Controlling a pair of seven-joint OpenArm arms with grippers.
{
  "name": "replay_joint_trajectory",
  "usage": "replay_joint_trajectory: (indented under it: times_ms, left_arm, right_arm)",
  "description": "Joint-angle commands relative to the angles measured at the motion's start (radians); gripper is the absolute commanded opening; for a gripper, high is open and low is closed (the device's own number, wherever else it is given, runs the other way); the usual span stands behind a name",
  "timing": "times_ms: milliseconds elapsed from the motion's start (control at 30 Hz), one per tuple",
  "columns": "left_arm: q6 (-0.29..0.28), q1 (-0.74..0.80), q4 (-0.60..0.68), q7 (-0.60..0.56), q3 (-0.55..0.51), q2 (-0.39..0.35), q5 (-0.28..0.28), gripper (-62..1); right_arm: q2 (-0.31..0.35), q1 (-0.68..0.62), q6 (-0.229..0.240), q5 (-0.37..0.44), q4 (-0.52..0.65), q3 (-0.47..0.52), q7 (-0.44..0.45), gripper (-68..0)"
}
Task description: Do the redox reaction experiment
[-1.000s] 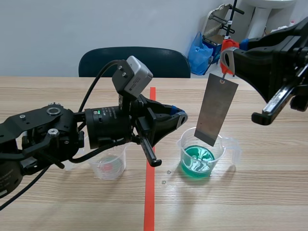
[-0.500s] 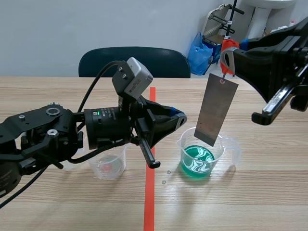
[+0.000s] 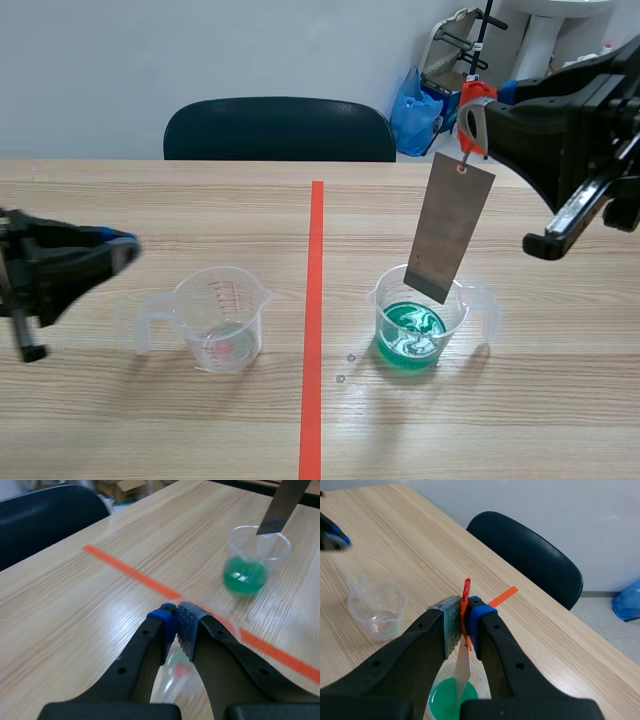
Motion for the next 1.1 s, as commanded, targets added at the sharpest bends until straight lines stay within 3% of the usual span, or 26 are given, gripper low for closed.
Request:
replay_joint_trajectory:
  times_ms: [0, 167, 300, 500, 633, 800, 1067]
  left_arm:
    - [-0.008, 0.115, 0.014, -0.055, -0.061, -0.021, -0.011, -56.9]
    - [-0.008, 0.502, 0.014, -0.188, -0.32, -0.057, 0.0, -56.9]
    - [-0.007, 0.769, 0.013, -0.312, -0.512, 0.019, 0.111, -56.9]
    - [0.004, 1.022, 0.013, -0.463, -0.725, 0.223, 0.322, -56.9]
    - [0.01, 1.126, 0.013, -0.551, -0.8, 0.33, 0.416, -56.9]
    - [0.101, 1.214, 0.013, -0.647, -0.846, 0.434, 0.508, -56.8]
    - [0.124, 1.244, 0.013, -0.732, -0.85, 0.517, 0.65, -56.6]
  right_arm:
    - [0.01, 0.006, -0.005, 0.011, 0.019, 0.013, 0.019, -66.9]
    - [0.01, 0.006, -0.005, 0.011, 0.019, 0.013, 0.019, -66.9]
    - [0.01, 0.006, -0.005, 0.011, 0.019, 0.013, 0.019, -66.9]
    - [0.01, 0.006, -0.005, 0.011, 0.019, 0.013, 0.019, -66.9]
    - [0.01, 0.006, -0.005, 0.011, 0.019, 0.013, 0.019, -66.9]
    - [0.01, 0.009, -0.005, 0.011, 0.019, 0.013, 0.019, -66.9]
    - [0.01, 0.009, -0.005, 0.011, 0.019, 0.013, 0.019, -66.9]
